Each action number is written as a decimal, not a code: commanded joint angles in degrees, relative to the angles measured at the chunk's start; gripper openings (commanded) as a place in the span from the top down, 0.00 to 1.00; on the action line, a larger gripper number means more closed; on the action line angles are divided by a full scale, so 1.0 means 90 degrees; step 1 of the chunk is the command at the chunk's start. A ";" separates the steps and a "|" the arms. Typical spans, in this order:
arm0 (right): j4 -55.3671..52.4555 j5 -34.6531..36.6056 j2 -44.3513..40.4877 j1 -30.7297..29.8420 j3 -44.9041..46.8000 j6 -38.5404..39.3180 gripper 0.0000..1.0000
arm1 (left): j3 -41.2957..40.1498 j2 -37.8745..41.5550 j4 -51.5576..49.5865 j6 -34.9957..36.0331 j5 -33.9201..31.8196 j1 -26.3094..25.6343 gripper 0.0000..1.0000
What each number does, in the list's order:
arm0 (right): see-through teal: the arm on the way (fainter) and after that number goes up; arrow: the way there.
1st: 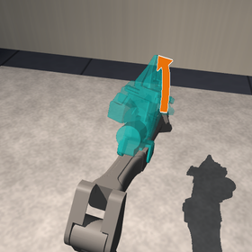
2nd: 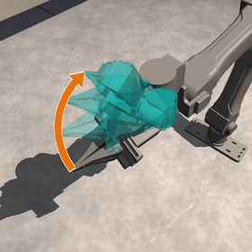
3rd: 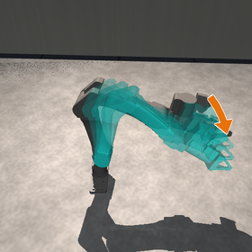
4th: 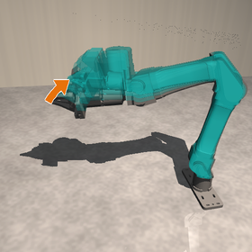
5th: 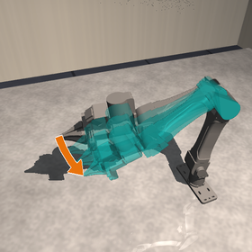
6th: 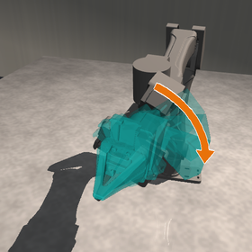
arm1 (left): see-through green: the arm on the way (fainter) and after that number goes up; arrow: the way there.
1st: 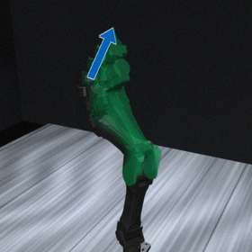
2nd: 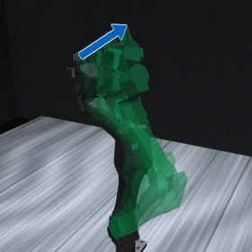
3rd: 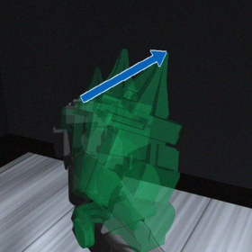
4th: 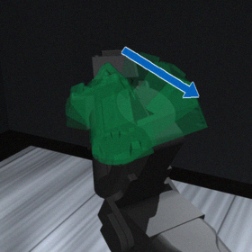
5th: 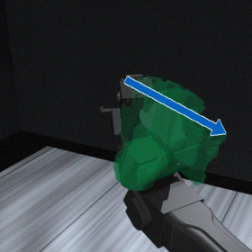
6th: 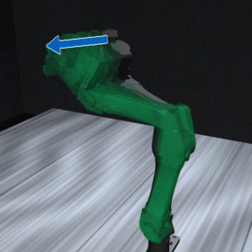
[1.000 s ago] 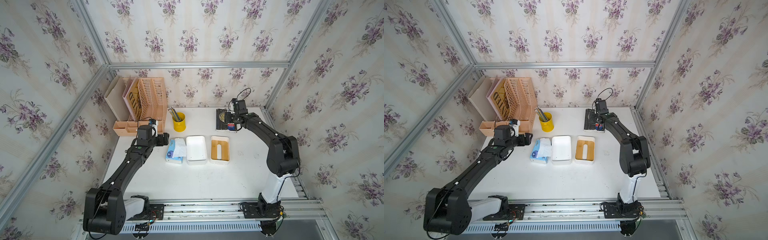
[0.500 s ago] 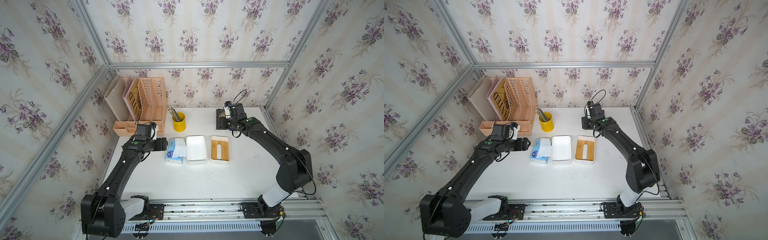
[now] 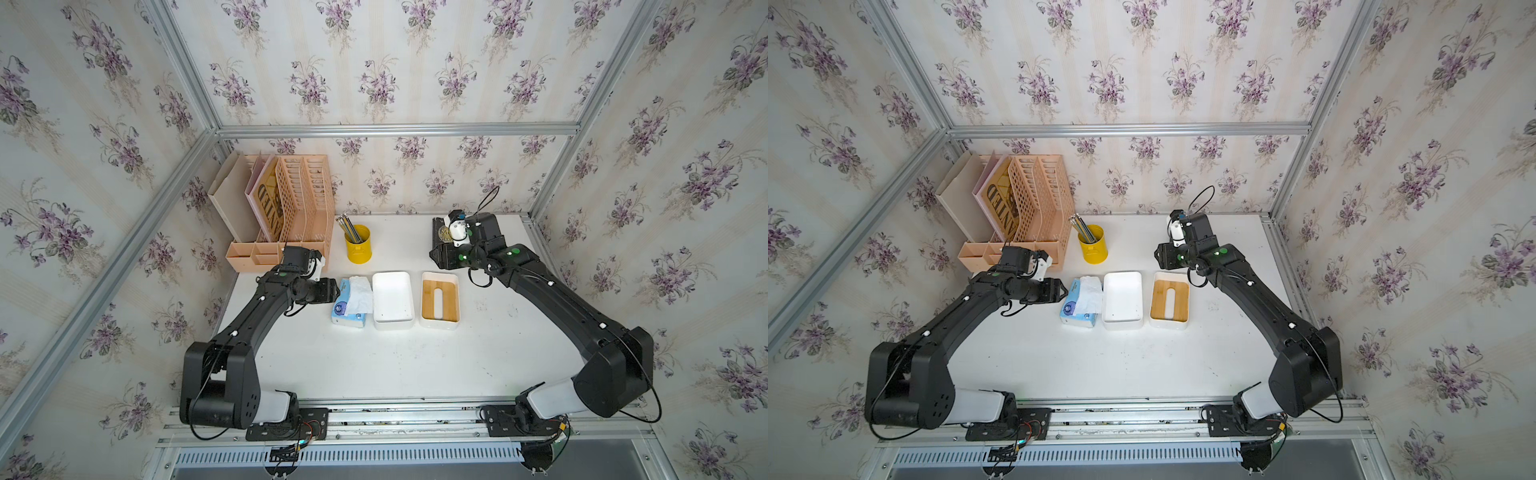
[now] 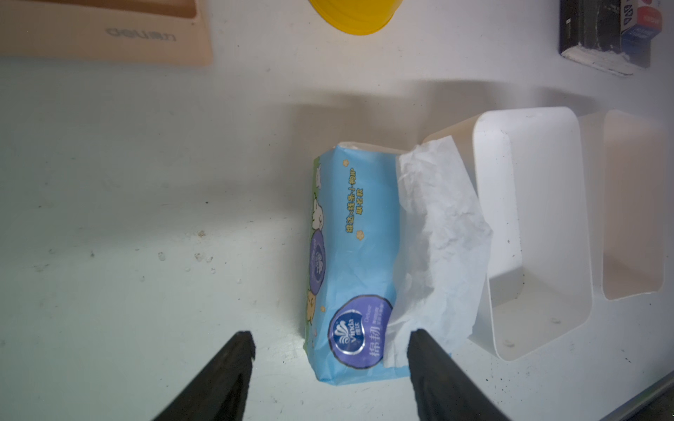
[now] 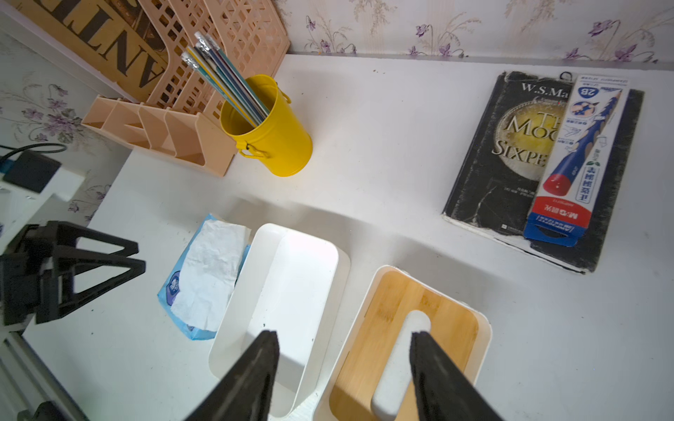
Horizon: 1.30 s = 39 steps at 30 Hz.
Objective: Put the tissue paper into the tissue box
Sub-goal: Pick up the paper towel from the center of the board.
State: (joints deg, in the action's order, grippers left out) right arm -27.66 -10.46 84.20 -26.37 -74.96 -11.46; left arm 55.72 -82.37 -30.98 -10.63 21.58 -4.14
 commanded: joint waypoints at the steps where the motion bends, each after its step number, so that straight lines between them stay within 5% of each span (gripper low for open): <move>1: -0.0107 -0.0234 -0.0020 -0.0036 -0.0006 -0.0110 0.38 | 0.0196 -0.0275 0.0267 0.0125 0.0298 0.0010 0.30; 24: -0.0442 -0.0088 0.0622 -0.0732 -0.0993 -0.0191 0.40 | 0.0454 -0.1568 0.0416 0.0292 0.0424 0.0001 0.38; 39: -0.0463 -0.0077 0.0569 -0.0747 -0.0905 -0.0166 0.40 | 0.0400 -0.1637 0.0417 0.0346 0.0332 -0.0018 0.65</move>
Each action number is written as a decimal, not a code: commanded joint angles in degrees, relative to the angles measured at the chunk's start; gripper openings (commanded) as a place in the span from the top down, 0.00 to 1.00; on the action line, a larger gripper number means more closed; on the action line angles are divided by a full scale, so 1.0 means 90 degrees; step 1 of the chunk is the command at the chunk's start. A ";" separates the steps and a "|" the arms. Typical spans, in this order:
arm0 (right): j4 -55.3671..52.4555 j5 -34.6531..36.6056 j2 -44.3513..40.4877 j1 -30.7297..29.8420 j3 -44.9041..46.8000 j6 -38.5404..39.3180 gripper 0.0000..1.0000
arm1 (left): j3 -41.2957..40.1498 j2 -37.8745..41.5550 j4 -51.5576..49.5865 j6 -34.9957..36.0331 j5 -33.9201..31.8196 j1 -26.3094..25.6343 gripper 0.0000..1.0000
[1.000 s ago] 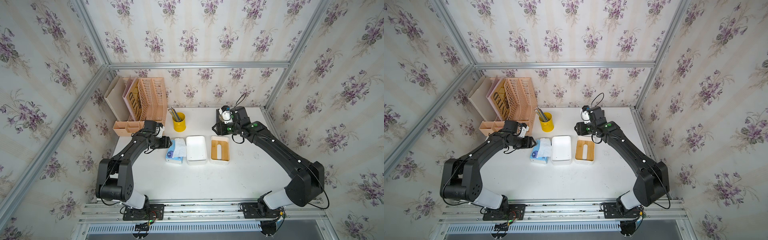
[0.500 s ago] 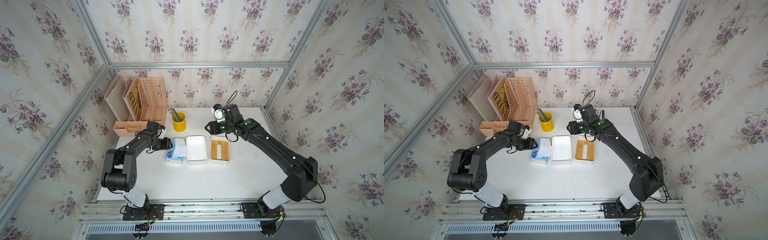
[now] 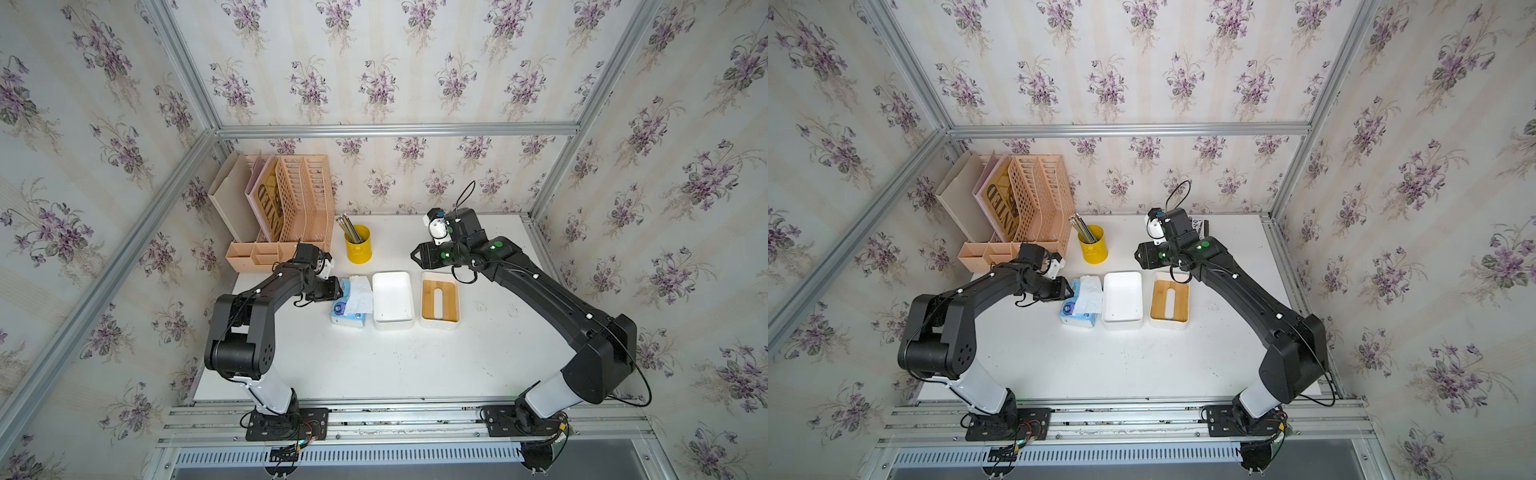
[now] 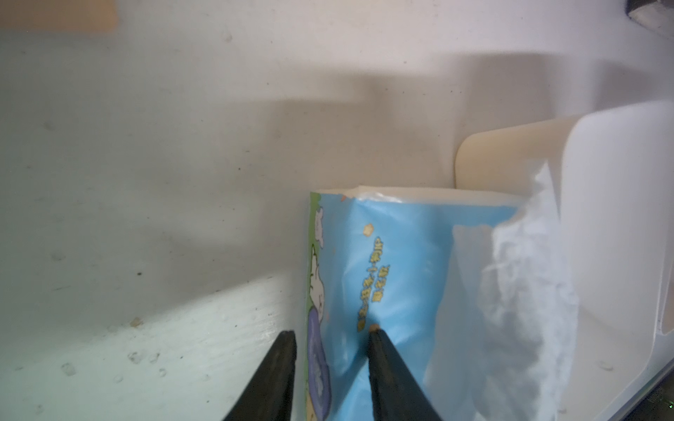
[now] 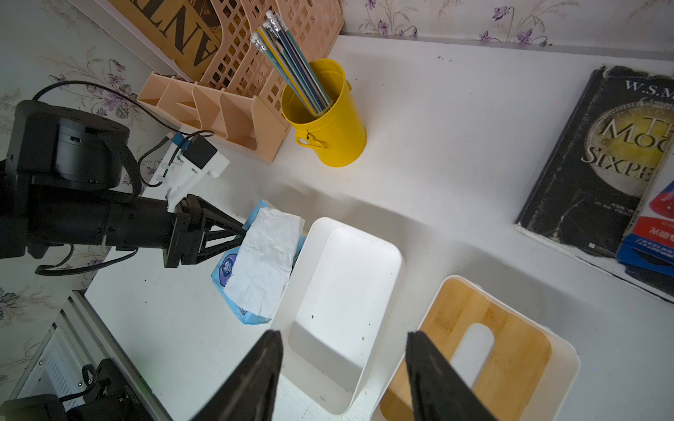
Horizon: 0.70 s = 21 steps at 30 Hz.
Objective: Put the tissue paper into the tissue box
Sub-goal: Pick up the paper towel from the center of the board.
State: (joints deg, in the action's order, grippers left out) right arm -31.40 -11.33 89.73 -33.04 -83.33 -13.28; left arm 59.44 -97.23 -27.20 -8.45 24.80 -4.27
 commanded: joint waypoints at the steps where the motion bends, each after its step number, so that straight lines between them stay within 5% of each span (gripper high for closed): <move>1: -0.0047 0.0019 -0.0058 -0.0002 0.0039 0.0030 0.40 | -0.0022 0.0022 -0.0003 0.0098 -0.0026 -0.0014 0.66; 21: 0.0066 -0.0048 -0.0229 -0.0006 0.0308 -0.0052 0.41 | -0.0063 0.0665 -0.0254 0.0061 -0.0118 -0.0029 1.00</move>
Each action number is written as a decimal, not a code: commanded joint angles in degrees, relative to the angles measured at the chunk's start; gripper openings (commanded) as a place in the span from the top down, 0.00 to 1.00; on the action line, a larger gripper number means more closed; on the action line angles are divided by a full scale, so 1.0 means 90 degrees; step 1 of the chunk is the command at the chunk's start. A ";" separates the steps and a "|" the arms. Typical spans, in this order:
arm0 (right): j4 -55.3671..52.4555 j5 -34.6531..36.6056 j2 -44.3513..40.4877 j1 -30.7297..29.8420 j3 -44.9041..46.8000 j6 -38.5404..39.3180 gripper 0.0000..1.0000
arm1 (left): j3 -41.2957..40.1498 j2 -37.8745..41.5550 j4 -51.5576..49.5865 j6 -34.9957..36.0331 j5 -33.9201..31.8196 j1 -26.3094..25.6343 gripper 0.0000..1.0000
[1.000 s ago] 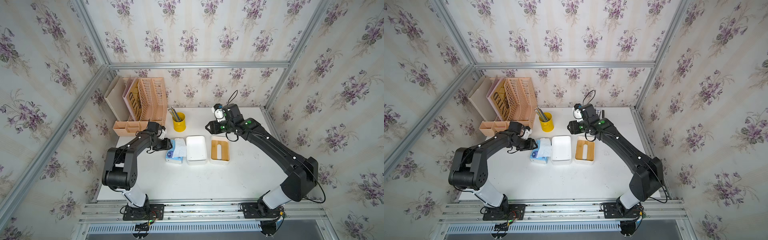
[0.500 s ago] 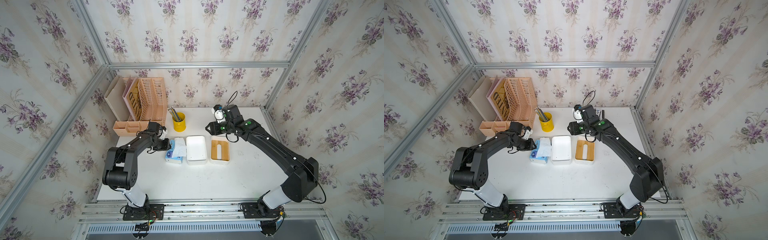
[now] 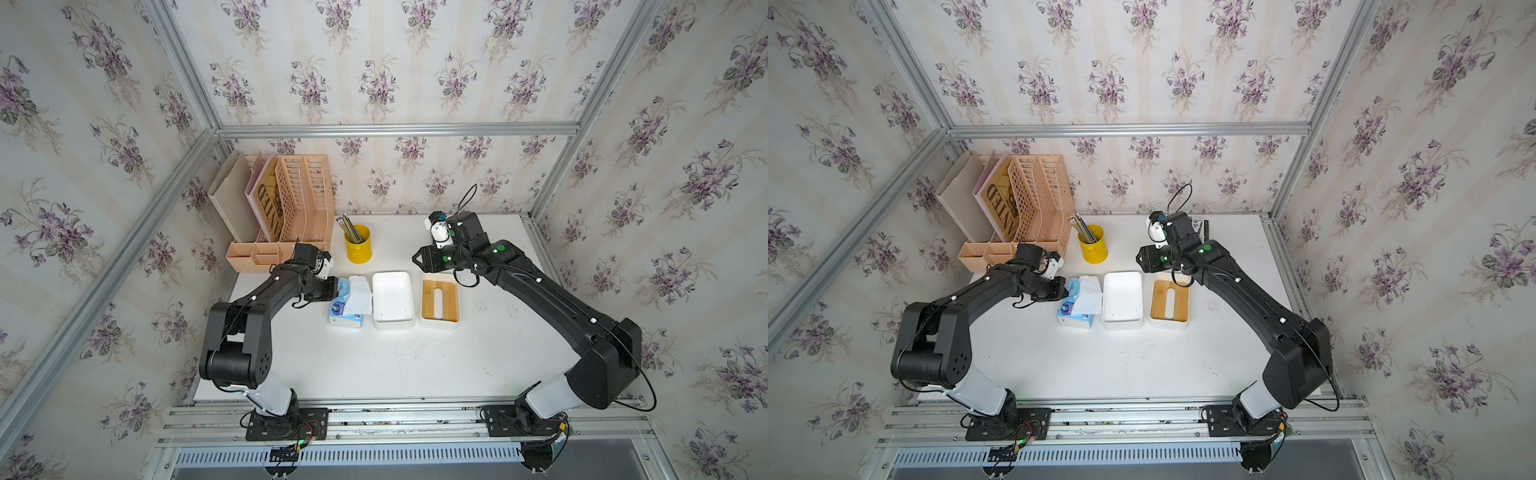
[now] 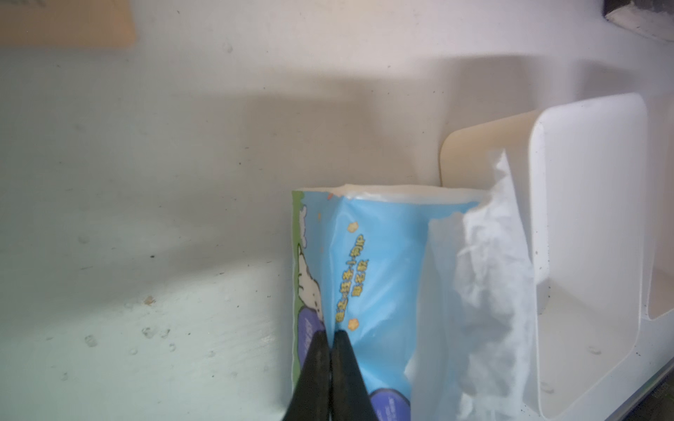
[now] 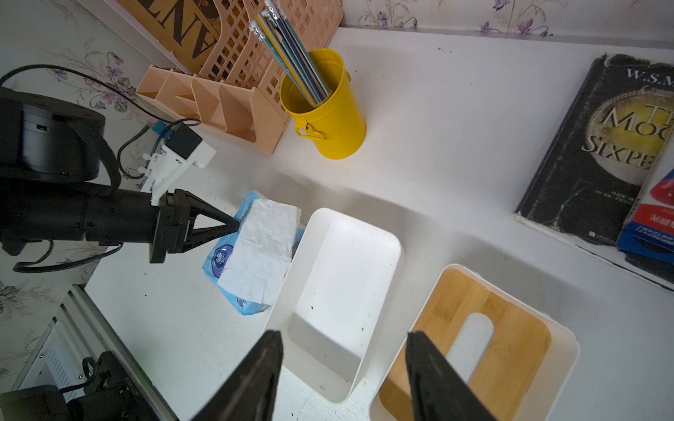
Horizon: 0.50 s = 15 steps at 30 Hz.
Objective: Put the tissue paper into the tissue box
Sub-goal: Pick up the paper towel from the center of the board.
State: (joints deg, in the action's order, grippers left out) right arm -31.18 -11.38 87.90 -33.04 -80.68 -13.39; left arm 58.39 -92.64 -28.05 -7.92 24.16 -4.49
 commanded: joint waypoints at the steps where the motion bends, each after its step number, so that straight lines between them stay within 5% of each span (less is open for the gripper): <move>1: 0.0039 -0.0054 -0.0030 -0.0009 0.0028 -0.0045 0.41 | 0.0073 0.0258 -0.0210 -0.0004 -0.0063 0.0001 1.00; 15: 0.0036 -0.0074 -0.0050 -0.0039 0.0064 -0.0089 0.43 | 0.0296 0.1563 -0.0593 -0.0192 -0.0064 -0.0019 1.00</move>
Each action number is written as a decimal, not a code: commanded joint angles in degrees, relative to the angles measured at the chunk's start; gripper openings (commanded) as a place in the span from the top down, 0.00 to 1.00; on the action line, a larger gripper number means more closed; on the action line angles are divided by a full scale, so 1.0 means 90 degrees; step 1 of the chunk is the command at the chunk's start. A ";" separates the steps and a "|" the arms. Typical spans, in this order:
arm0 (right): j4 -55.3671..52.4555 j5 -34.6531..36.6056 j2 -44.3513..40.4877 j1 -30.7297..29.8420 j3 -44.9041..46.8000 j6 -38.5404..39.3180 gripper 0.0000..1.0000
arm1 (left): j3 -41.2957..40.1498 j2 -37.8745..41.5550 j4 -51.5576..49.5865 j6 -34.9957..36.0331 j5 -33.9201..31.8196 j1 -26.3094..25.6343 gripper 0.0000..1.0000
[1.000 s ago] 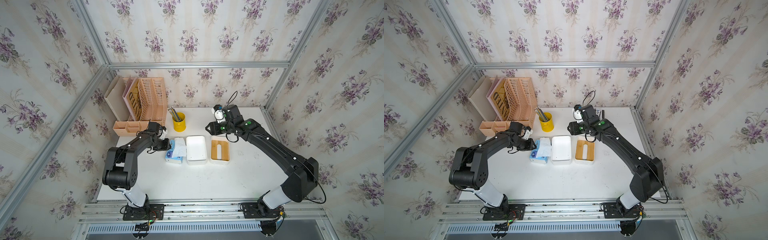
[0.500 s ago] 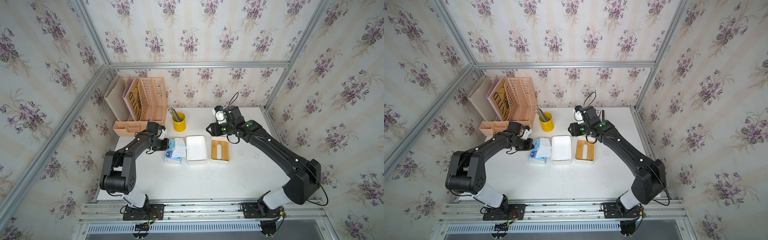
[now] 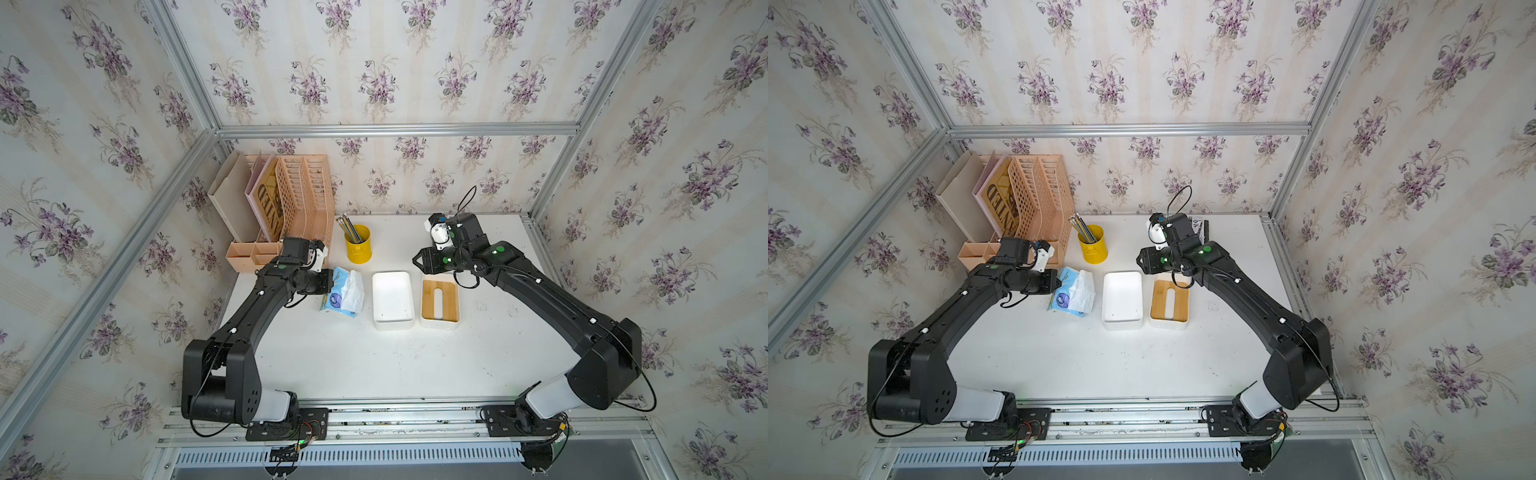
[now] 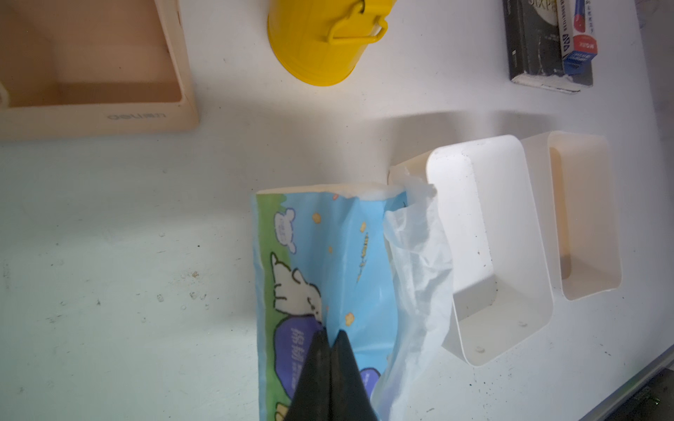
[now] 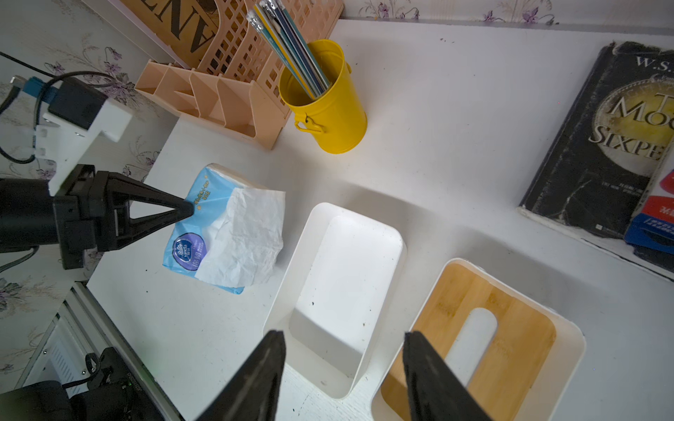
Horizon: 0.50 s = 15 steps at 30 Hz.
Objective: Put the tissue paper into the tissue box
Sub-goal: Pick up the paper towel from the center of the board, then place the paper towel in the tissue box.
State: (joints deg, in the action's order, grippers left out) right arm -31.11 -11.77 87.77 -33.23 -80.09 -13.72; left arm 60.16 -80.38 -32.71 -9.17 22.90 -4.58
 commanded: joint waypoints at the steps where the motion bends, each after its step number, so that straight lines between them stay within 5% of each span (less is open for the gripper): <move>1: 0.0025 -0.0029 -0.0035 -0.0024 0.0002 -0.0050 0.43 | 0.0121 0.0268 -0.0092 -0.0079 0.0108 -0.0009 1.00; 15: -0.0012 0.0009 -0.0142 -0.0038 0.0011 -0.0084 0.43 | 0.0753 0.0260 0.0188 -0.0770 0.0319 -0.0606 1.00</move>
State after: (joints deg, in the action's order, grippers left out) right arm -31.14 -11.75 87.00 -33.69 -80.05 -13.98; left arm 65.52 -77.14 -33.01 -13.96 25.52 -8.84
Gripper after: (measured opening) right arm 0.570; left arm 0.063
